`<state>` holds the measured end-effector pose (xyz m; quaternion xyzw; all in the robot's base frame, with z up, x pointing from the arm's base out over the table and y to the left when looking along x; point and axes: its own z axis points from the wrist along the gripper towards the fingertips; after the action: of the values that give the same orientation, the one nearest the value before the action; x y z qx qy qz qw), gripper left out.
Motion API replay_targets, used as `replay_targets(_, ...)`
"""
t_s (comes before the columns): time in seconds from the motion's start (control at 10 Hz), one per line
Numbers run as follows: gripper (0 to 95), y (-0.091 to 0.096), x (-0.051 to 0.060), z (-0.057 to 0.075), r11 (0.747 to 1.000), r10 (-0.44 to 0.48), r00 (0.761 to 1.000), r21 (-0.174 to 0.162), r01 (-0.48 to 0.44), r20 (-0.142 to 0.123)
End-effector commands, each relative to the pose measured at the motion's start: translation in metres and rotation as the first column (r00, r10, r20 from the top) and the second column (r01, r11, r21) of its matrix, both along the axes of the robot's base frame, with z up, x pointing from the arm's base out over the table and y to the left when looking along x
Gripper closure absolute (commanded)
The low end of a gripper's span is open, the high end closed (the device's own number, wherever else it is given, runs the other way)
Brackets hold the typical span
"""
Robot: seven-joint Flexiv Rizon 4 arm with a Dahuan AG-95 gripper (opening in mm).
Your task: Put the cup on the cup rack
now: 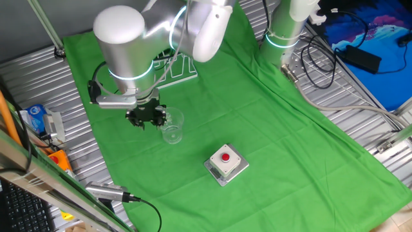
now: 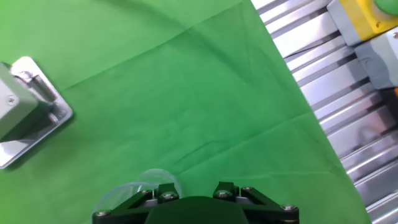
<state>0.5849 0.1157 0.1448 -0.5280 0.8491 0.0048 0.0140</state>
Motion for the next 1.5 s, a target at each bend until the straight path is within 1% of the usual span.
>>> replay_targets(0.1,57.0,-0.003,-0.001,0.001,1.0,0.007,1.0,0.006,-0.007,0.003)
replay_targets(0.2,57.0,-0.004,-0.002,0.0,1.0,0.008,1.0,0.008,-0.008,0.003)
replay_targets(0.7,57.0,-0.014,-0.021,-0.01,0.999,0.035,0.999,0.036,-0.035,0.002)
replay_targets(0.8,57.0,-0.014,-0.028,-0.014,0.998,0.031,1.0,0.047,-0.031,0.003)
replay_targets(0.9,57.0,-0.011,-0.031,-0.017,0.998,0.028,1.0,0.047,-0.028,0.006)
replay_targets(1.0,57.0,-0.008,-0.033,-0.017,0.999,0.025,1.0,0.046,-0.025,0.007)
replay_targets(1.1,57.0,-0.003,-0.033,-0.016,0.999,0.026,1.0,0.036,-0.026,0.012)
replay_targets(1.2,76.0,-0.001,-0.033,-0.017,0.999,0.033,0.999,0.033,-0.033,0.018)
replay_targets(1.5,76.0,-0.002,-0.036,-0.019,0.998,0.055,0.998,0.031,-0.056,0.03)
